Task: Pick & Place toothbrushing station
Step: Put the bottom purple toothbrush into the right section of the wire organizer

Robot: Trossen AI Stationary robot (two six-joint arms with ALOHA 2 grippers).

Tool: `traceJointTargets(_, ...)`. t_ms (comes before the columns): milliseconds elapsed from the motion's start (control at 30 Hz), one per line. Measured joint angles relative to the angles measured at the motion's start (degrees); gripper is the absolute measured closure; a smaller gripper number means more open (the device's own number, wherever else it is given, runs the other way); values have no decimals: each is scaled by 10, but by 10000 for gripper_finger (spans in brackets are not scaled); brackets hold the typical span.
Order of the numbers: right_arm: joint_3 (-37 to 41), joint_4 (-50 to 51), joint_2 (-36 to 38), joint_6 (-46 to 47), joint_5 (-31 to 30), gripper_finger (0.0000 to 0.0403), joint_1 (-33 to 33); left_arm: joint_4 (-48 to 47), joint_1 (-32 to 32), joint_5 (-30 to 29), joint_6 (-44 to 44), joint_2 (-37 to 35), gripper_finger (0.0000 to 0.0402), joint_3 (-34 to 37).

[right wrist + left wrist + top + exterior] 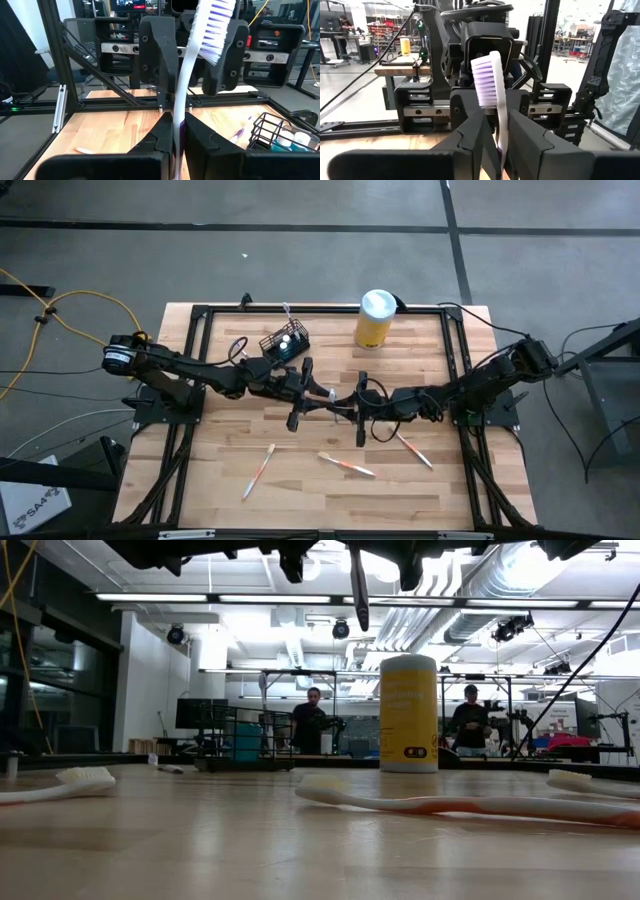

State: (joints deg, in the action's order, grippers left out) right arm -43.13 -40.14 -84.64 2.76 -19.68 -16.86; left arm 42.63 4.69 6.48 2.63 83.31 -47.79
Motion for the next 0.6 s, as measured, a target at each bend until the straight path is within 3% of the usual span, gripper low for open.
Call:
traceJointTargets(400,0,0,0,-2,3,387,5,16,0,7,4,6,390,-4)
traceJointTargets(600,1,1,0,-1,6,387,5,19,-1,18,21,16,395,-6)
